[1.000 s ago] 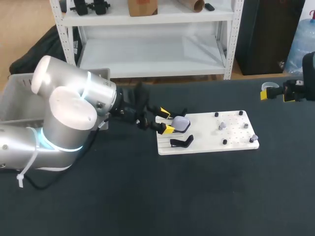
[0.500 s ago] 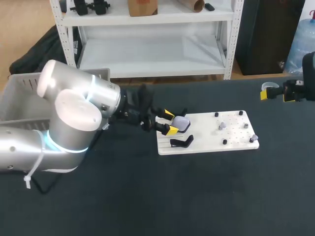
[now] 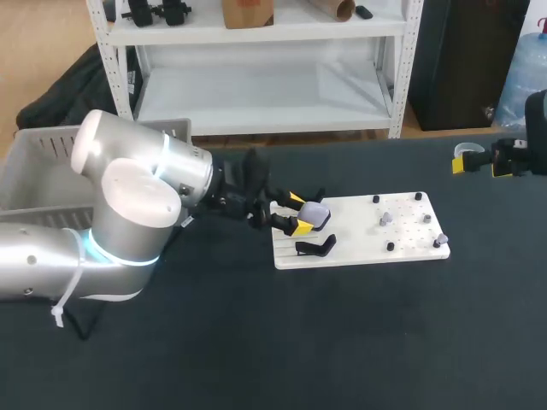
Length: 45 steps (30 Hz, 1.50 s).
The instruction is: Pick up each earbud case from the left stands, insert the matching earbuds, close the lid, and place the case in the box.
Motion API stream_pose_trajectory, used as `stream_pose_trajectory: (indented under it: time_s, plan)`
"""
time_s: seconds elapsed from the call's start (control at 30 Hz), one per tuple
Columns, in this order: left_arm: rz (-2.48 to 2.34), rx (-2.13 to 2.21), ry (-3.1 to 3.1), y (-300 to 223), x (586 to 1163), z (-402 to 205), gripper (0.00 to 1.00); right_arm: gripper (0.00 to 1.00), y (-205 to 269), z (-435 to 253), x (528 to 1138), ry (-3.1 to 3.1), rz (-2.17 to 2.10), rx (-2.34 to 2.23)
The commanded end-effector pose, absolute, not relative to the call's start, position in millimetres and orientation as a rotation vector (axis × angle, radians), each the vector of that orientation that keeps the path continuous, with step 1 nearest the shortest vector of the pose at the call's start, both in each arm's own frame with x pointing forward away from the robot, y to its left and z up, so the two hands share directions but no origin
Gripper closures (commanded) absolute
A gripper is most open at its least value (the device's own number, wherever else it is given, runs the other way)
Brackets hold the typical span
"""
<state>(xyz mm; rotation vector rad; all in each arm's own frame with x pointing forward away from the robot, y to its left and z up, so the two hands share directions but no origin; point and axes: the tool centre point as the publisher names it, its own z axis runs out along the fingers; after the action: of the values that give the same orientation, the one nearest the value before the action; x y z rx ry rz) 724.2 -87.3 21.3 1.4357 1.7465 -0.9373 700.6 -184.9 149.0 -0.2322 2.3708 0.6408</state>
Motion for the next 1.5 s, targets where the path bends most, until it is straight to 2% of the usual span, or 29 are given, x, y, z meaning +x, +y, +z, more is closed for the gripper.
stream_pose_trajectory:
  time_s: [0.03, 0.33, 1.0, 1.23, 1.37, 1.43, 1.5]
  plan:
    - [-0.949, 1.442, 1.741, -90.1, 730.0, 16.7, 0.35, 0.0, -185.1, 149.1, 700.8, 2.371, 0.641, -0.233]
    - [-0.96, 1.44, 1.732, -92.3, 731.5, 15.1, 0.44, 0.0, -185.1, 149.1, 700.8, 2.371, 0.641, -0.233]
    - [-0.988, 1.475, 1.715, -99.9, 729.9, 11.6, 0.51, 0.0, -185.1, 149.1, 700.8, 2.371, 0.641, -0.233]
    - [-0.99, 1.476, 1.711, -100.1, 729.0, 11.2, 0.6, 0.0, -185.1, 149.1, 700.8, 2.371, 0.641, -0.233]
    - [-0.988, 1.478, 1.707, -99.5, 728.3, 12.1, 0.77, 0.0, -185.1, 149.1, 700.8, 2.371, 0.641, -0.233]
    - [-0.989, 1.479, 1.705, -99.2, 727.9, 12.4, 0.96, 0.0, -185.1, 149.1, 700.8, 2.371, 0.641, -0.233]
    - [-0.99, 1.48, 1.704, -99.1, 727.2, 12.9, 1.0, 0.0, -185.1, 149.1, 700.8, 2.371, 0.641, -0.233]
